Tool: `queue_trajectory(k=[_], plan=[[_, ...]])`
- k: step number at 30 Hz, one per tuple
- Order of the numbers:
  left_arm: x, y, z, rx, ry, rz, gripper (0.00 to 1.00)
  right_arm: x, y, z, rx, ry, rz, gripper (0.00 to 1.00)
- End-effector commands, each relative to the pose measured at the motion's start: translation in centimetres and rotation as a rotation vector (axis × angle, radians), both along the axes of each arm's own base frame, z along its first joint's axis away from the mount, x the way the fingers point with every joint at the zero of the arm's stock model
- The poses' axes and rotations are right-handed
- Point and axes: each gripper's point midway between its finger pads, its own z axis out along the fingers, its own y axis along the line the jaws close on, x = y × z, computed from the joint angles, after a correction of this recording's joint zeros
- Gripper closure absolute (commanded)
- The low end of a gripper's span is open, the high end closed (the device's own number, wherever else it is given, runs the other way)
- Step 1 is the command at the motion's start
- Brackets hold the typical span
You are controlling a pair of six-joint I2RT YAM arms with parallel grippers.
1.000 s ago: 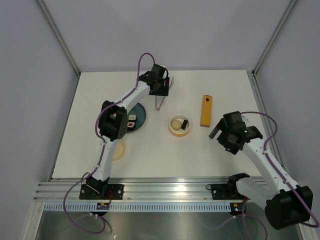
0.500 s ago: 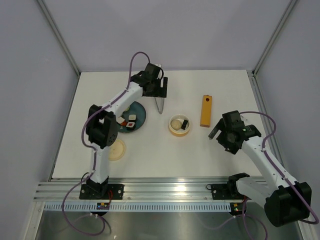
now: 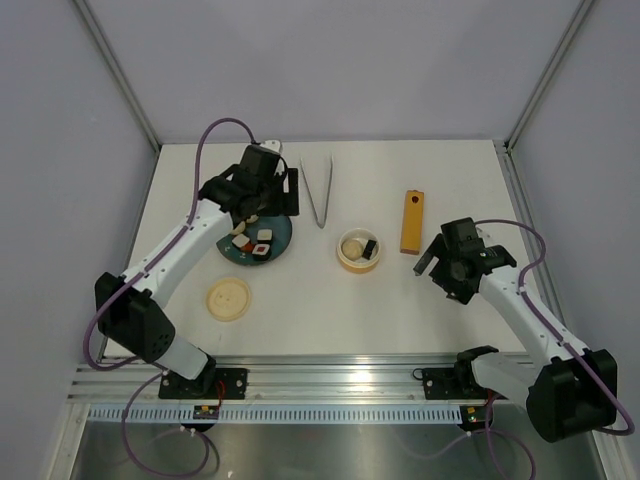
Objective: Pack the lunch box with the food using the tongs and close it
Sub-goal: Pick up the box lid from the center of the board.
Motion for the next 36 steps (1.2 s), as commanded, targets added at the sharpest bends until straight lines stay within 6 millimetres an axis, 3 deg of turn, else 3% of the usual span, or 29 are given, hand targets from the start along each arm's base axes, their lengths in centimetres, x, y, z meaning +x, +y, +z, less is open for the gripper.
queue_trajectory(k=[1,5,6,8,12,16,22,36], plan=[[-1.4,2.0,1.5,0.023,-0.019,0.065,0.19,1.4,0.8,1.1,0.017,-0.052,0.037,0.01],[-4.1,4.0,-0.7,0.073,0.048,0.103,0.21,1.4,0.8,1.3,0.019,-0.063,0.041,0.0],[-5.4,4.8,-2.8,0.102,0.097,0.112,0.22,1.3,0.8,1.3,0.017,-0.061,0.047,0.01],[-7.1,5.8,-4.1,0.109,0.137,0.14,0.24,1.2,0.8,1.4,0.013,-0.06,0.056,0.0],[-11.4,7.5,-9.5,0.156,0.308,0.199,0.36,1.4,0.8,1.3,0.007,-0.061,0.068,0.01],[-13.4,8.1,-13.3,0.144,0.375,0.265,0.45,1.5,0.9,1.1,0.012,-0.059,0.067,0.01],[-13.1,8.7,-16.6,0.186,0.386,0.298,0.52,1.1,0.8,0.9,0.018,-0.06,0.058,0.01],[-13.5,9.0,-19.9,0.217,0.444,0.341,0.71,0.2,0.6,0.9,0.021,-0.06,0.037,0.01]])
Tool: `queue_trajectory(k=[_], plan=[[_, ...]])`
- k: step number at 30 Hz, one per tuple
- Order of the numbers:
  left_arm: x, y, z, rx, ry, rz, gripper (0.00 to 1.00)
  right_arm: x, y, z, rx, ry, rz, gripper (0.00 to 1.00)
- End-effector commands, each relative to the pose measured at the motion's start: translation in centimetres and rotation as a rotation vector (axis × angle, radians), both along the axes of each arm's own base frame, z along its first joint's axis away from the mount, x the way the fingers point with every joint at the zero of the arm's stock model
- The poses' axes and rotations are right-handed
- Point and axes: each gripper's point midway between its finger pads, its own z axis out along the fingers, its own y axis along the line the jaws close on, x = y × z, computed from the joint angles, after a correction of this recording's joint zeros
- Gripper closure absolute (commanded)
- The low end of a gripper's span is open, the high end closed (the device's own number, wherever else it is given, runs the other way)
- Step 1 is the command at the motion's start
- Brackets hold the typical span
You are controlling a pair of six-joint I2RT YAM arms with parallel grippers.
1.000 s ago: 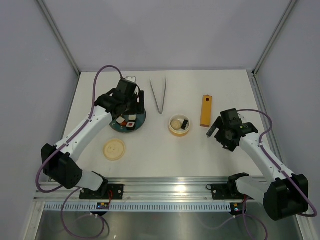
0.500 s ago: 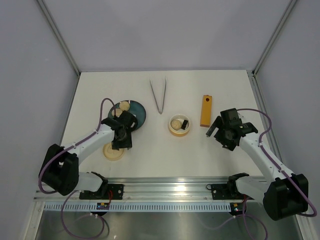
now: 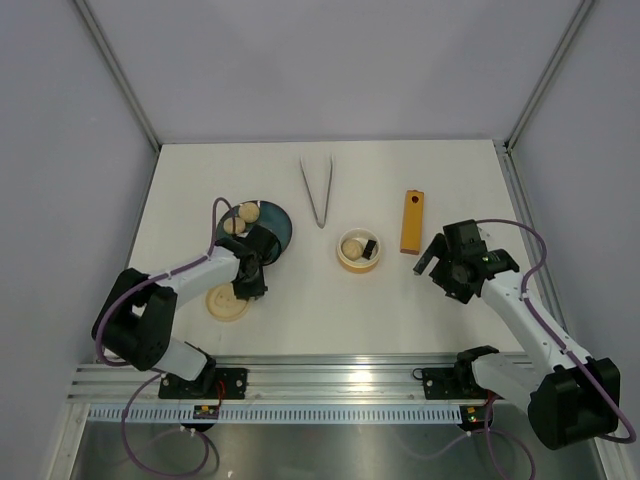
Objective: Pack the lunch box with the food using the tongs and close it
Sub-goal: Pick up the box lid from the center of the board.
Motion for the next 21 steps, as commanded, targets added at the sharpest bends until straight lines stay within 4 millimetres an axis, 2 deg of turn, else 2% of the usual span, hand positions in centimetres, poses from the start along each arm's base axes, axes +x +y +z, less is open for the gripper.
queue_trajectory(k=[1,5,7,9,12,13,14,16,17,18,21], plan=[[0.4,0.4,-1.2,0.023,-0.018,0.04,0.76,-0.1,0.2,0.6,0.006,-0.02,0.002,0.01],[0.1,0.5,-1.4,0.023,-0.013,0.043,0.9,-0.2,0.0,0.9,-0.001,-0.028,0.001,0.0],[0.3,0.4,-0.5,0.018,-0.027,0.037,1.0,-0.4,-0.1,0.9,-0.003,-0.024,0.0,0.01],[-0.1,0.2,0.7,0.002,-0.014,0.023,1.0,-0.4,-0.1,1.1,-0.002,-0.03,-0.002,0.0],[0.2,-2.2,5.1,-0.135,-0.075,-0.086,1.0,-0.5,-0.3,1.5,-0.004,-0.039,-0.007,0.0],[0.2,-3.1,7.4,-0.197,-0.124,-0.153,1.0,-0.6,-0.3,1.5,-0.006,-0.038,-0.007,0.01],[0.0,-5.2,9.9,-0.316,-0.136,-0.226,1.0,-0.5,-0.3,1.7,-0.005,-0.044,-0.007,0.01],[-0.6,-7.3,13.3,-0.44,-0.177,-0.341,1.0,-0.4,-0.1,2.0,0.003,-0.051,0.004,0.01],[-1.5,-8.9,14.9,-0.542,-0.16,-0.4,1.0,-0.3,0.2,2.3,0.018,-0.059,0.013,0.0],[-1.4,-9.9,17.1,-0.599,-0.191,-0.439,1.0,-0.1,0.4,2.5,0.024,-0.067,0.017,0.01],[-2.7,-13.2,21.6,-0.827,-0.215,-0.555,1.0,0.4,1.3,3.8,0.069,-0.104,0.042,0.0]])
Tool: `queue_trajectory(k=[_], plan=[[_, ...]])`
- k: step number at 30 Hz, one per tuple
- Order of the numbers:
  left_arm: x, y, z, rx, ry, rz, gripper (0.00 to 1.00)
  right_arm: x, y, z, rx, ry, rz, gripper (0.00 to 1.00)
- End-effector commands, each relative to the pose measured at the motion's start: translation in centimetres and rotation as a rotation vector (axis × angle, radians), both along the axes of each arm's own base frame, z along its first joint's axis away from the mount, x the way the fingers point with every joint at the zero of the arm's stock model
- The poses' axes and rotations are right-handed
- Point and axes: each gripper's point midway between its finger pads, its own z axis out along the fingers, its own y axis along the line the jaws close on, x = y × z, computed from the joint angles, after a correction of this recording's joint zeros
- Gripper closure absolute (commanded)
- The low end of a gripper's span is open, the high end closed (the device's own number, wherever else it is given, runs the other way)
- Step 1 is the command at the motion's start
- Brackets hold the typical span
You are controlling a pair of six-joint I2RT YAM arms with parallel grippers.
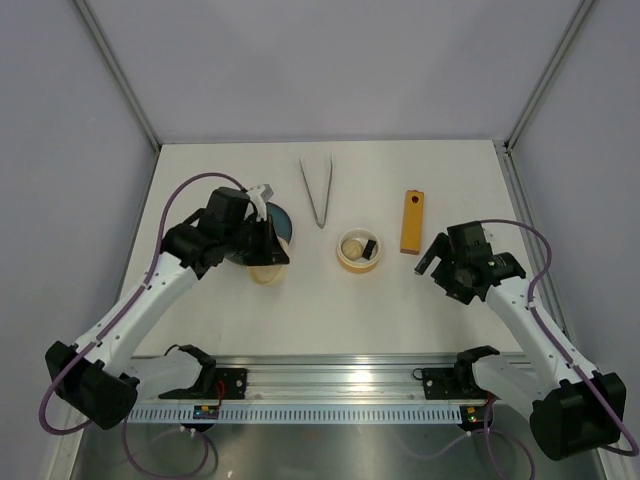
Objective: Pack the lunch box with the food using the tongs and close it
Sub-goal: Pick up the box lid from the center of the board.
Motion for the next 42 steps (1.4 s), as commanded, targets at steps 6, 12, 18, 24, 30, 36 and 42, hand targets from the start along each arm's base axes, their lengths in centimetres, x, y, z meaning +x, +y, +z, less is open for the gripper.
queue_trajectory(k=[6,12,18,24,30,36,42], plan=[[-5.3,-9.2,13.3,-0.755,-0.022,-0.48,1.0,1.9,4.8,7.9,0.222,-0.276,0.205,0.01],[-6.4,-10.1,18.2,-1.001,-0.059,-0.626,1.0,0.6,9.3,12.3,0.414,-0.446,0.496,0.0],[-6.9,-10.1,22.1,-1.19,-0.039,-0.715,1.0,-0.9,11.5,14.6,0.511,-0.527,0.695,0.01],[-5.8,-10.6,23.6,-1.263,-0.061,-0.744,1.0,-1.0,11.9,17.1,0.509,-0.623,0.766,0.01],[-5.2,-11.3,22.8,-1.228,-0.056,-0.735,1.0,-1.3,12.3,18.0,0.536,-0.665,0.794,0.0],[-4.1,-12.0,20.4,-1.155,-0.049,-0.683,1.0,-0.5,11.6,17.2,0.49,-0.633,0.734,0.01],[0.2,-12.6,15.1,-0.812,0.004,-0.37,1.0,1.7,8.9,16.9,0.329,-0.6,0.553,0.01]])
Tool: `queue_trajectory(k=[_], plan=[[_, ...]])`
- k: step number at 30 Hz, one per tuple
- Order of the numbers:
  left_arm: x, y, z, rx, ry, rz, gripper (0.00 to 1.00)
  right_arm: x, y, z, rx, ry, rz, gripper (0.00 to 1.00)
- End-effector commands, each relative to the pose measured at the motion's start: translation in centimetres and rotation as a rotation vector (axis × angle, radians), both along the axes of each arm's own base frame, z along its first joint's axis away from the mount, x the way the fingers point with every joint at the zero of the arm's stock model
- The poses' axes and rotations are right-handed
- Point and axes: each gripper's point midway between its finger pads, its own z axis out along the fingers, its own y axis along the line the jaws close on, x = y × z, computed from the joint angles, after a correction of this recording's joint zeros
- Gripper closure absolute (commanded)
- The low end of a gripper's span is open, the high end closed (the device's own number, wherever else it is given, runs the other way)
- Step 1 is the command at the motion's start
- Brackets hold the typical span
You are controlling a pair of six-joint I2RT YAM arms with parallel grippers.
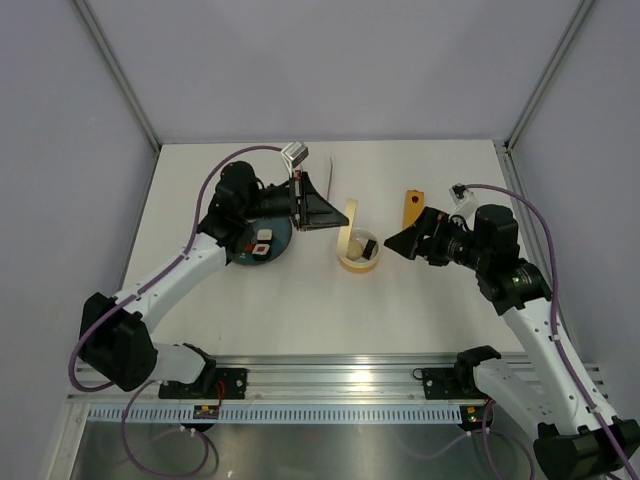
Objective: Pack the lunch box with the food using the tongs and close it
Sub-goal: Pick up the box lid from the center of the board.
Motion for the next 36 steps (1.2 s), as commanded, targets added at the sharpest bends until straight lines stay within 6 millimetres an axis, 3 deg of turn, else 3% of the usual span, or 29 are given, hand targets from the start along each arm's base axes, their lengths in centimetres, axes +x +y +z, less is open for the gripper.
queue_trajectory(k=[1,4,7,12,17,21,25,32,36], plan=[[2.0,0.9,-3.3,0.253,0.003,0.191,1.0,1.4,-2.4,1.6,-0.093,-0.075,-0.154,0.0],[3.2,0.9,-5.1,0.29,0.109,0.264,1.0,1.3,-3.1,2.1,-0.138,-0.103,-0.198,0.01],[4.1,0.6,-7.0,0.314,0.21,0.296,1.0,1.0,-2.7,2.3,-0.163,-0.127,-0.192,0.01],[5.3,0.4,-8.2,0.349,0.298,0.338,1.0,0.4,-0.6,2.7,-0.182,-0.163,-0.113,0.03],[6.0,0.1,-8.6,0.354,0.325,0.352,1.0,0.4,2.0,2.8,-0.209,-0.168,-0.055,0.03],[6.5,0.0,-9.1,0.358,0.339,0.365,1.0,-0.5,5.7,2.9,-0.226,-0.166,0.02,0.02],[6.5,0.0,-9.1,0.364,0.342,0.375,1.0,0.0,8.4,1.8,-0.245,-0.127,0.021,0.02],[6.5,0.3,-8.5,0.354,0.324,0.39,1.0,1.2,11.2,0.3,-0.232,-0.079,-0.015,0.05],[6.4,0.3,-8.5,0.35,0.324,0.389,1.0,1.9,12.1,-0.5,-0.228,-0.065,-0.031,0.13]])
